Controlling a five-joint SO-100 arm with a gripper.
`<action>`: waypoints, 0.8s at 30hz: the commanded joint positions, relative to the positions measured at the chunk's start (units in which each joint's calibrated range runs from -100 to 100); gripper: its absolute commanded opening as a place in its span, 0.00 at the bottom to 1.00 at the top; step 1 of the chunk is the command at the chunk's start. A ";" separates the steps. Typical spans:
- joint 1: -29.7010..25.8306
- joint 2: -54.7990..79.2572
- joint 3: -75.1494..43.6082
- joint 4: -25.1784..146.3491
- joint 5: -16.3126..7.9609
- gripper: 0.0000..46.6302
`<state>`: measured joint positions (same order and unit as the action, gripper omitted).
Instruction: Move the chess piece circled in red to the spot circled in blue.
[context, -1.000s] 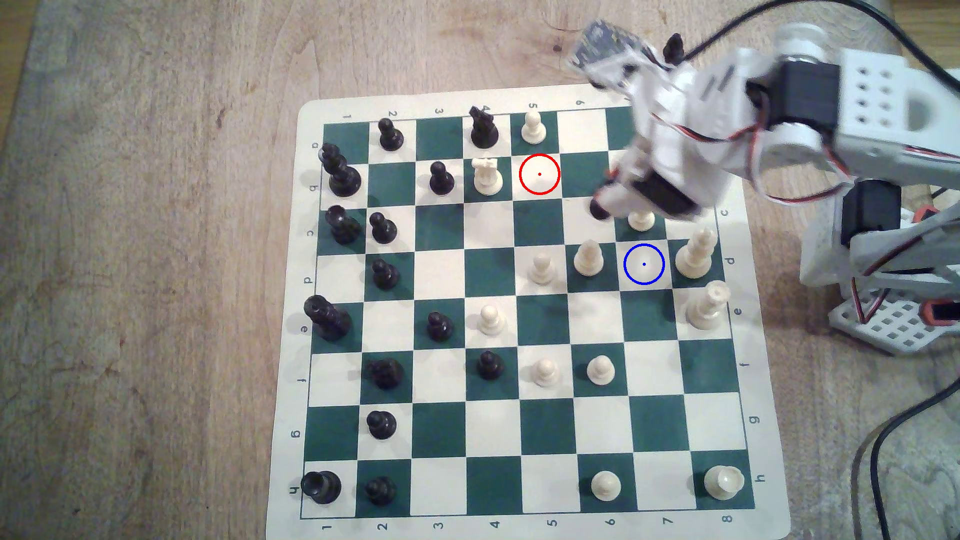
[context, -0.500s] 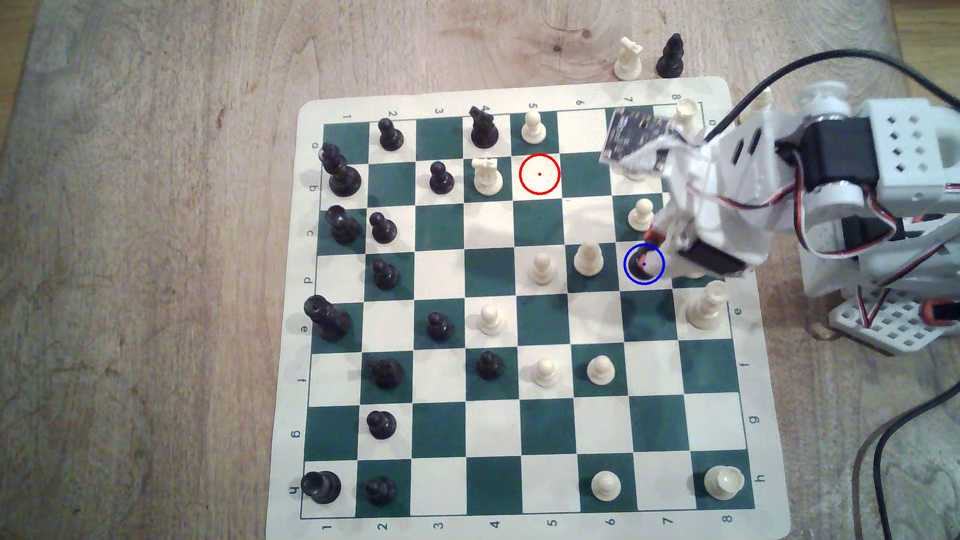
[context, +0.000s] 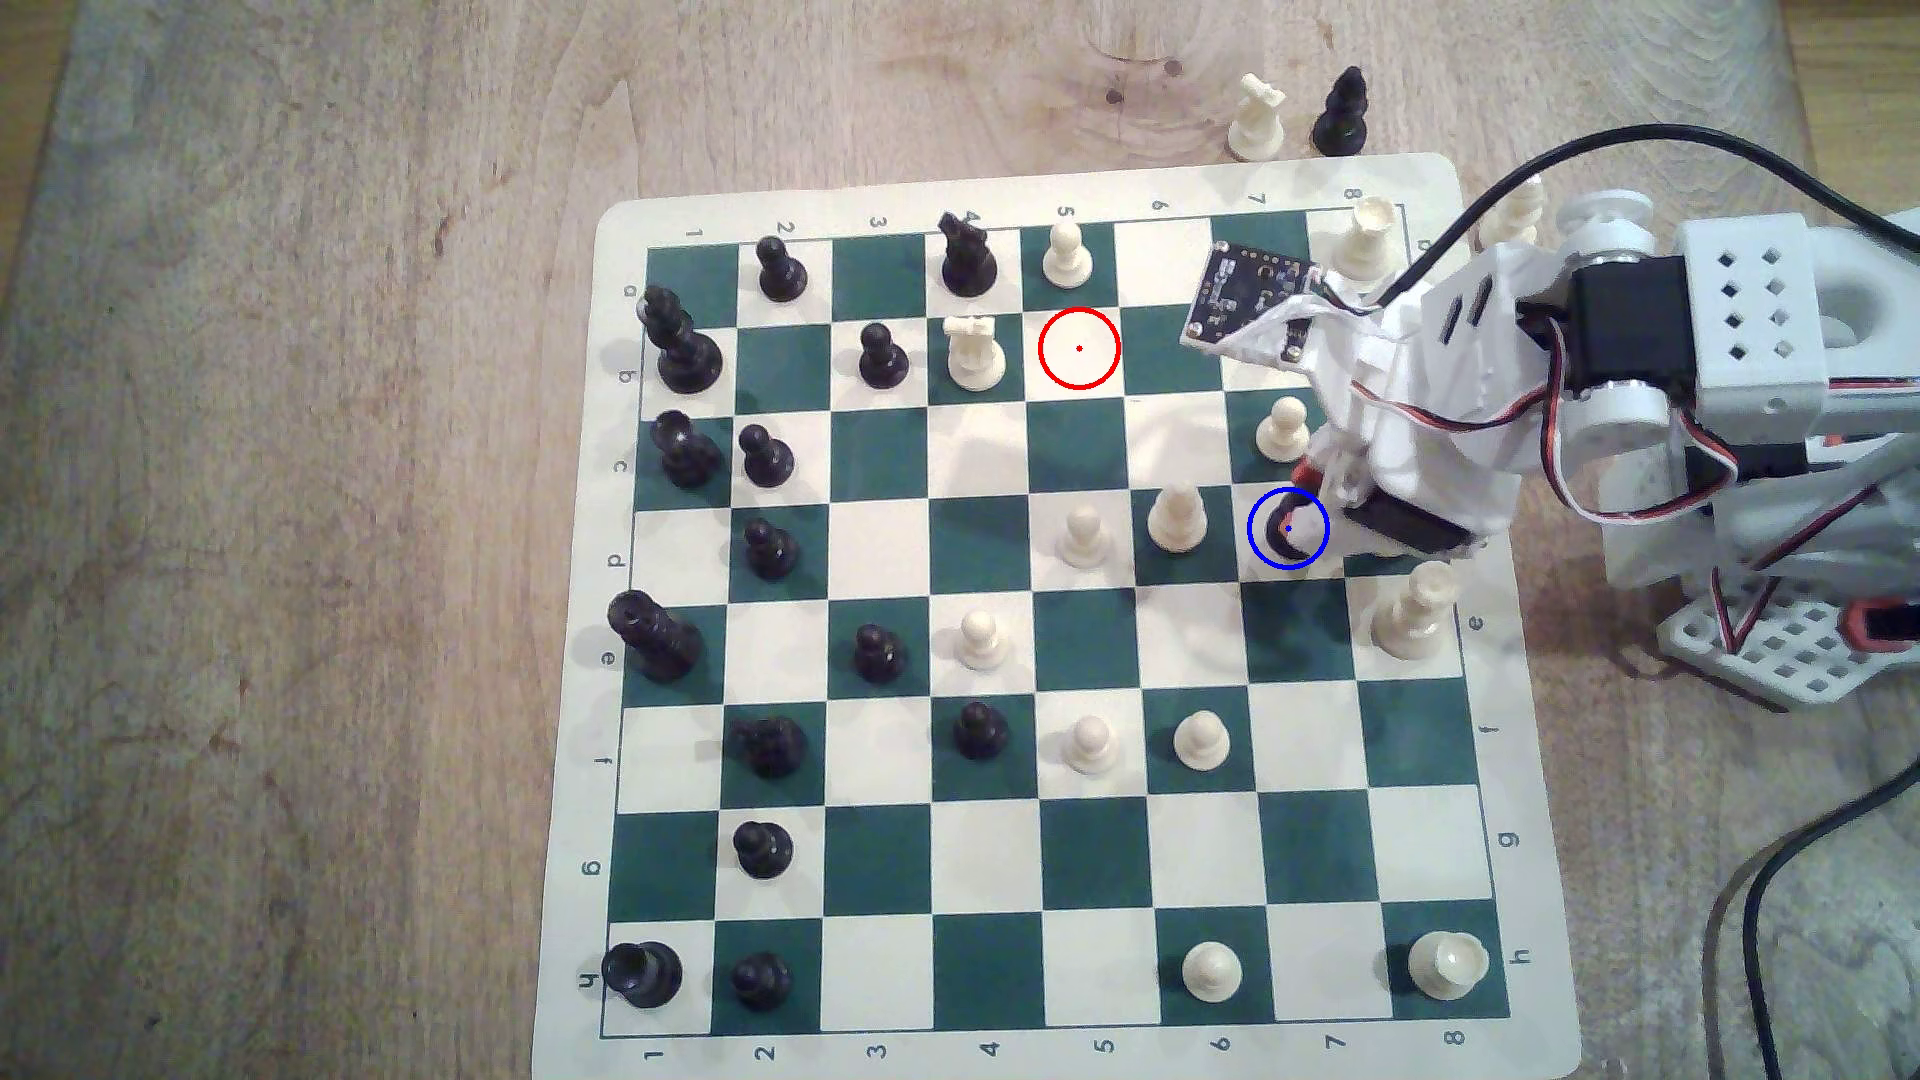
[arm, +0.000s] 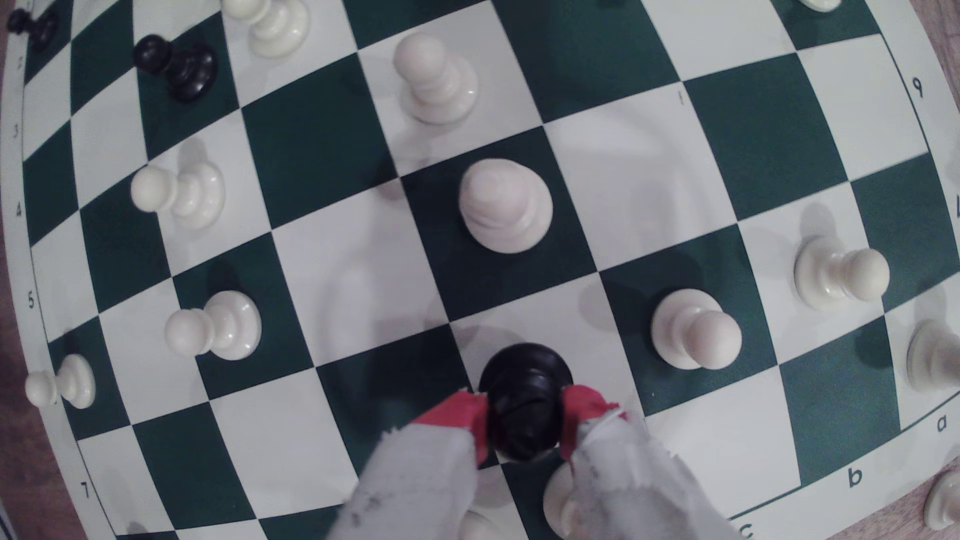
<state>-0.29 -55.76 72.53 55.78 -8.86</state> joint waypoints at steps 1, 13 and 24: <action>0.65 1.35 -1.18 -2.05 0.44 0.07; 2.52 4.23 -0.99 -3.44 1.90 0.06; 2.13 5.00 -0.81 -3.36 2.05 0.07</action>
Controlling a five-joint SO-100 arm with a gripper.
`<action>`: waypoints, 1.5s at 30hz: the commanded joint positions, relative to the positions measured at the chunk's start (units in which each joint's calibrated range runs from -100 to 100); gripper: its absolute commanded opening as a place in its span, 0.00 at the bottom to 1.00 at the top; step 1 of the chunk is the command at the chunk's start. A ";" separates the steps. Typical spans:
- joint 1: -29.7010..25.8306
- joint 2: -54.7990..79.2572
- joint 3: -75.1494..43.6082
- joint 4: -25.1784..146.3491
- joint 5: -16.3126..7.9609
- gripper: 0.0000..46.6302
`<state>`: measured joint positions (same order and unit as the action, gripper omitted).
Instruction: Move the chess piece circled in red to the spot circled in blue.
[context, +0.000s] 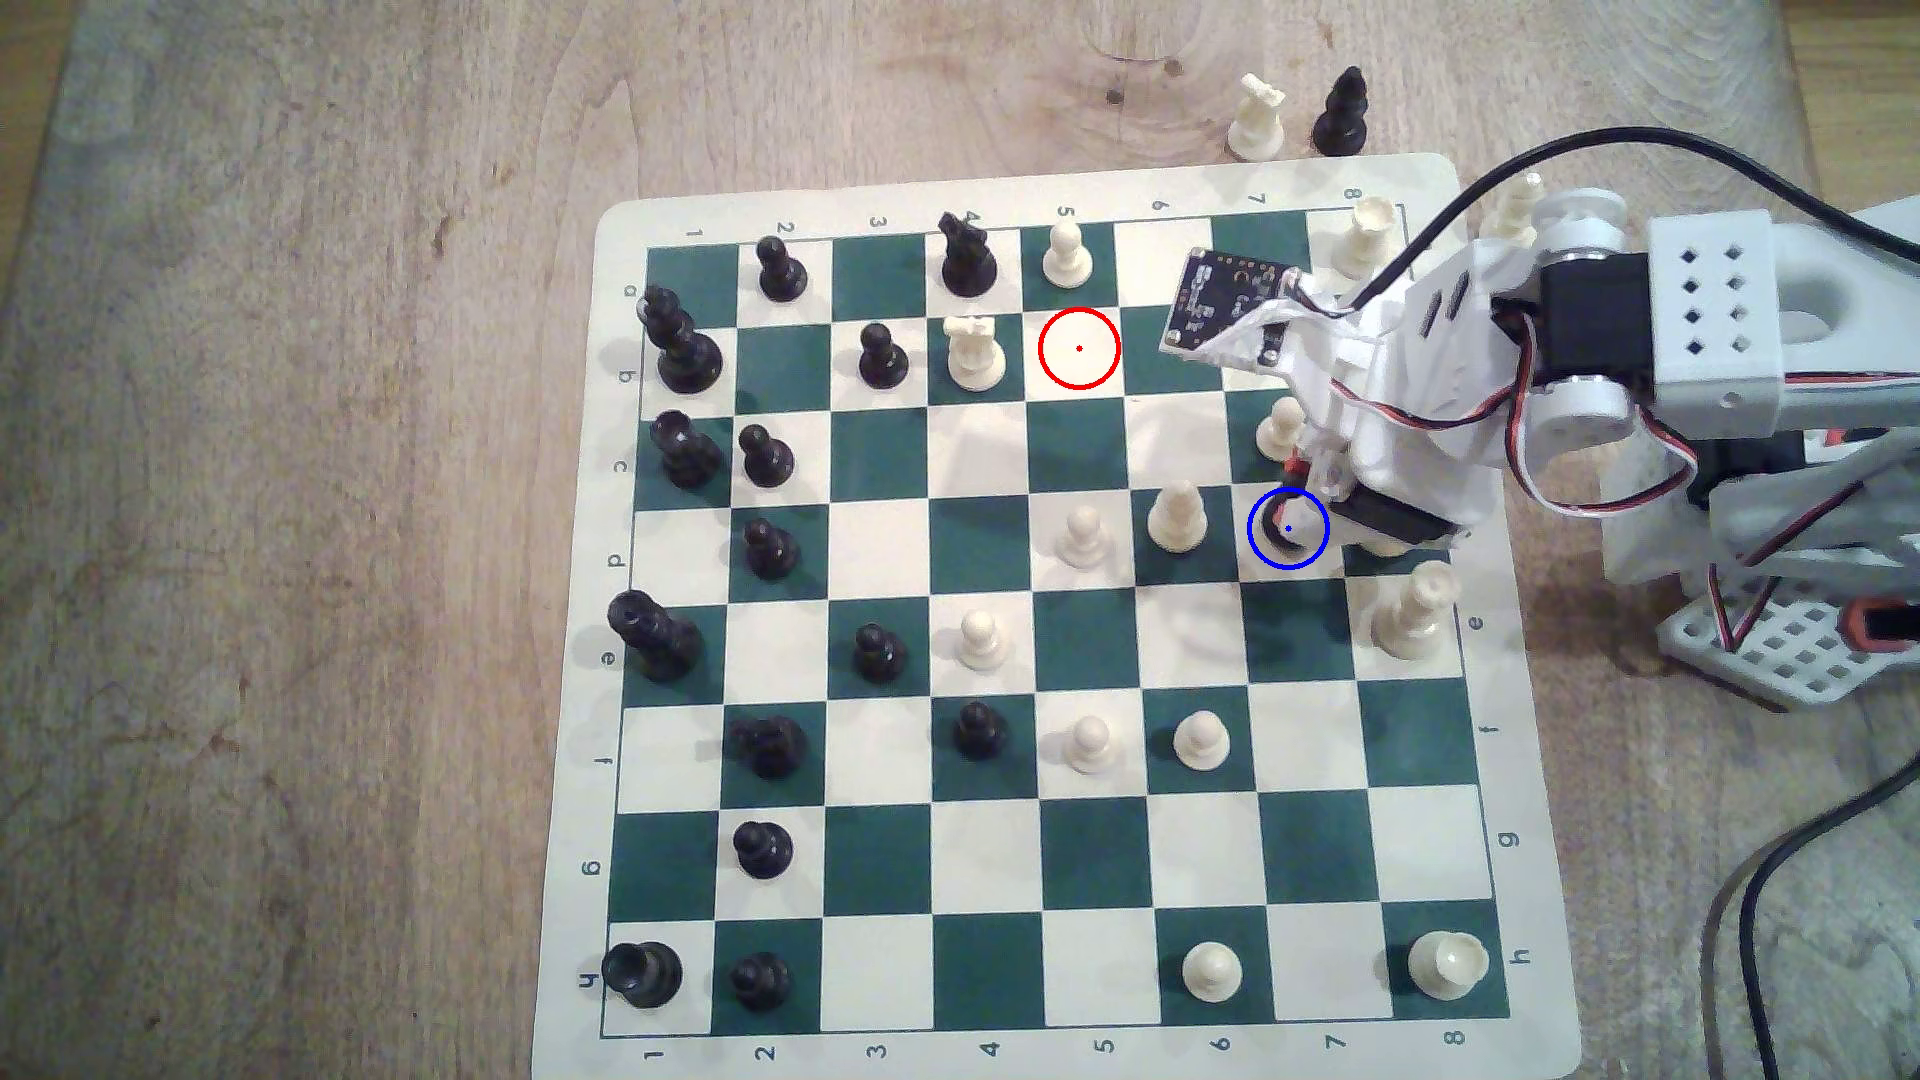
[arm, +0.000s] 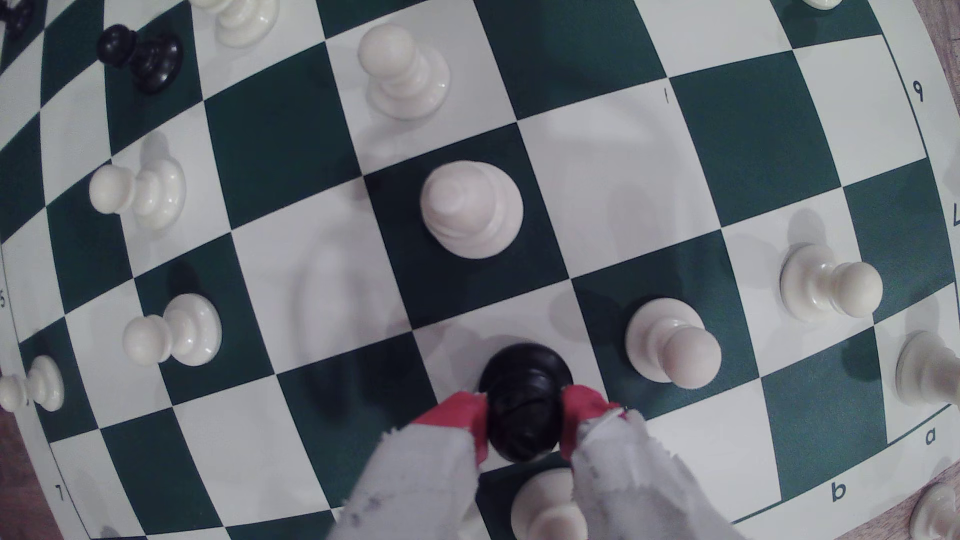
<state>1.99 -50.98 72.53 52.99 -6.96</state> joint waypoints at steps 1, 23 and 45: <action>-0.23 0.31 -0.81 -0.57 0.15 0.07; 0.24 1.66 -2.99 -0.49 -0.44 0.49; 0.79 -6.32 -26.38 14.99 -0.34 0.43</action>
<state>2.58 -53.00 51.83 70.12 -7.11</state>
